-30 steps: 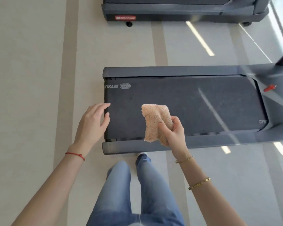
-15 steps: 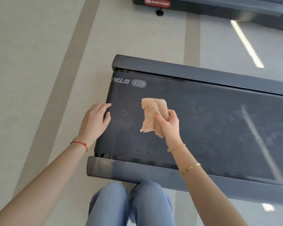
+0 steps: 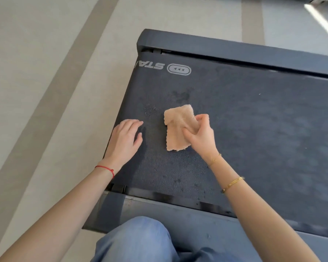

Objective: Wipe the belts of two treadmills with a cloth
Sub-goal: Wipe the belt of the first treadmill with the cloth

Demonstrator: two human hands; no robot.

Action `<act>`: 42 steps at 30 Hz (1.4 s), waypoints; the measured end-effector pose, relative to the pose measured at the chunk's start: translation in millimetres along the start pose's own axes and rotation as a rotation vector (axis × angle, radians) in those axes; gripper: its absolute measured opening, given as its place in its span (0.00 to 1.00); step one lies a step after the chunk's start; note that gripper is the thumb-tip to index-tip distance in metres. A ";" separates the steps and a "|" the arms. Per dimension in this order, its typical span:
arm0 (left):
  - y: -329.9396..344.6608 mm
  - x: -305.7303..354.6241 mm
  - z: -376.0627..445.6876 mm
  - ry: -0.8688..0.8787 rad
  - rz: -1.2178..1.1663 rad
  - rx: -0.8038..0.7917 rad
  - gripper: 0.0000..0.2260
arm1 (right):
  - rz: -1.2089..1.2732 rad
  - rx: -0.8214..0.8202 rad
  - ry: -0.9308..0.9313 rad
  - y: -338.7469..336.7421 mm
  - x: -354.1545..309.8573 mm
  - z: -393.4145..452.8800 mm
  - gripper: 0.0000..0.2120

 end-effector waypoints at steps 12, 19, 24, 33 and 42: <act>22.7 -20.9 22.5 0.037 0.088 0.045 0.18 | -0.958 0.012 -0.570 8.4 8.9 13.2 0.28; 40.7 -30.7 23.8 -0.001 0.114 0.019 0.22 | -1.015 -0.047 -0.394 29.7 16.8 54.6 0.29; 51.4 -34.7 21.8 -0.021 0.106 0.030 0.23 | -0.892 -0.014 -0.264 67.2 -15.5 98.3 0.26; 55.1 -38.7 20.3 -0.022 0.115 0.026 0.24 | -1.039 -0.079 -0.402 27.3 -7.1 126.2 0.30; 55.7 -39.2 21.7 -0.021 0.129 0.021 0.24 | -0.899 -0.098 -0.441 70.9 -15.3 101.6 0.28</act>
Point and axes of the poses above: each hand's wrist, its own z-axis towards the middle knuckle, its own y-axis out of the palm, x = y × z, the point moved 4 cm from there along z, towards the middle knuckle, and after that the axes turned 8 degrees about y, right-handed, at the moved point
